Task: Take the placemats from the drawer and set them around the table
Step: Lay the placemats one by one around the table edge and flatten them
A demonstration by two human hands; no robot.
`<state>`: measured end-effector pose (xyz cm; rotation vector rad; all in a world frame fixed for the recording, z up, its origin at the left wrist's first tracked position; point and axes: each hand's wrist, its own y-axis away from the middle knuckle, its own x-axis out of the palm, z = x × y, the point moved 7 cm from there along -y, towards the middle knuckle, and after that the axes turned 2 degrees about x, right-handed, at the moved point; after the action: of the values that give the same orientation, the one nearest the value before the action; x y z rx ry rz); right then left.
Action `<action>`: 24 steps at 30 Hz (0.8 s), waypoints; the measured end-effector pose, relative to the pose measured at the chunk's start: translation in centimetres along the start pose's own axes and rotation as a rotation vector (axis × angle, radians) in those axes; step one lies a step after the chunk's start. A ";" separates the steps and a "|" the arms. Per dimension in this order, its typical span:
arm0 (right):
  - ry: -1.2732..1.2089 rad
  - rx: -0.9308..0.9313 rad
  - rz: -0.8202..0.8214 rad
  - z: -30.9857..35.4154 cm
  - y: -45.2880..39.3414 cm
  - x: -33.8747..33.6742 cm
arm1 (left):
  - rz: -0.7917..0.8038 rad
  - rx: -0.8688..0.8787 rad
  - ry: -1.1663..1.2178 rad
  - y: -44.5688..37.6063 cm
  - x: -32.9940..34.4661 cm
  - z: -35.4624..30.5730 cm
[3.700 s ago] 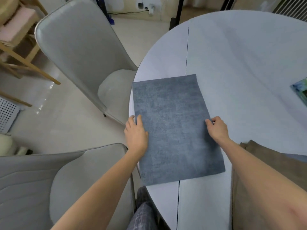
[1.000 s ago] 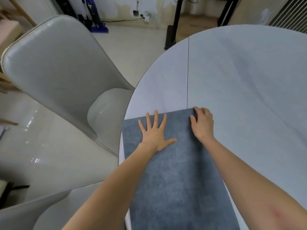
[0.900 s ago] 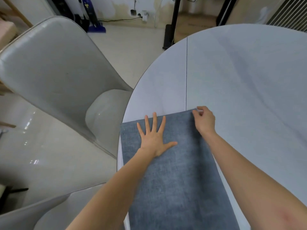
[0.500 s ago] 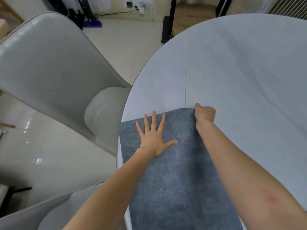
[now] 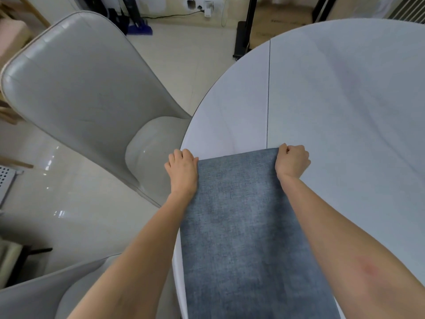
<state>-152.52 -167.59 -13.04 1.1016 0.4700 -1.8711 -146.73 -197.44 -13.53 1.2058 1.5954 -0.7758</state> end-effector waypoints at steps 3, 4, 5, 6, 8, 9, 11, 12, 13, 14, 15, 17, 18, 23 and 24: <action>0.028 0.009 -0.032 0.1 -0.1 0.0 | -0.013 0.034 0.056 -0.1 0.0 -0.1; 0.035 0.010 -0.045 0.0 -0.1 0.0 | -0.019 0.053 0.073 0.0 0.0 -0.1; 0.038 0.010 -0.056 0.0 -0.2 0.0 | -0.024 0.074 0.084 0.1 0.0 -0.2; 0.040 0.004 -0.064 0.0 -0.2 0.0 | -0.028 0.093 0.093 0.1 0.0 -0.3; 0.060 -0.046 -0.079 0.3 -0.1 -0.1 | -0.034 0.100 0.117 0.2 -0.1 -0.3; 0.079 -0.091 -0.086 0.5 0.1 -0.4 | -0.037 0.086 0.124 0.2 -0.1 -0.1; 0.092 -0.216 -0.081 0.8 1.2 -1.3 | -0.042 0.092 0.084 0.5 -0.2 0.0; 0.102 -0.290 -0.052 0.7 2.1 -1.6 | -0.037 0.133 0.037 0.9 -0.1 -0.4; 0.142 -0.376 0.004 0.3 3.3 -1.7 | -0.019 0.188 -0.011 1.6 0.0 -1.0; 0.212 -0.471 0.084 -0.3 4.5 -1.5 | 0.018 0.241 -0.056 2.6 0.3 -1.7; 0.297 -0.553 0.179 -1.1 5.8 -1.0 | 0.082 0.289 -0.101 3.8 0.9 -2.4; 0.437 -0.609 0.343 -3.3 7.4 -0.1 | 0.245 0.349 -0.191 6.4 2.5 -3.2; 0.463 -0.595 0.400 -4.0 7.4 0.1 | 0.295 0.353 -0.220 7.3 3.1 -3.3; 0.351 -0.455 0.559 -4.5 6.8 -2.7 | 0.466 0.275 -0.245 7.1 2.5 -4.0; 0.289 -0.428 0.535 -5.1 7.2 -4.5 | 0.485 0.255 -0.232 7.3 1.9 -4.9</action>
<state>-142.95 -165.70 -11.15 1.0727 0.6315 -1.0888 -141.39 -190.17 -13.21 1.5459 0.9776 -0.7778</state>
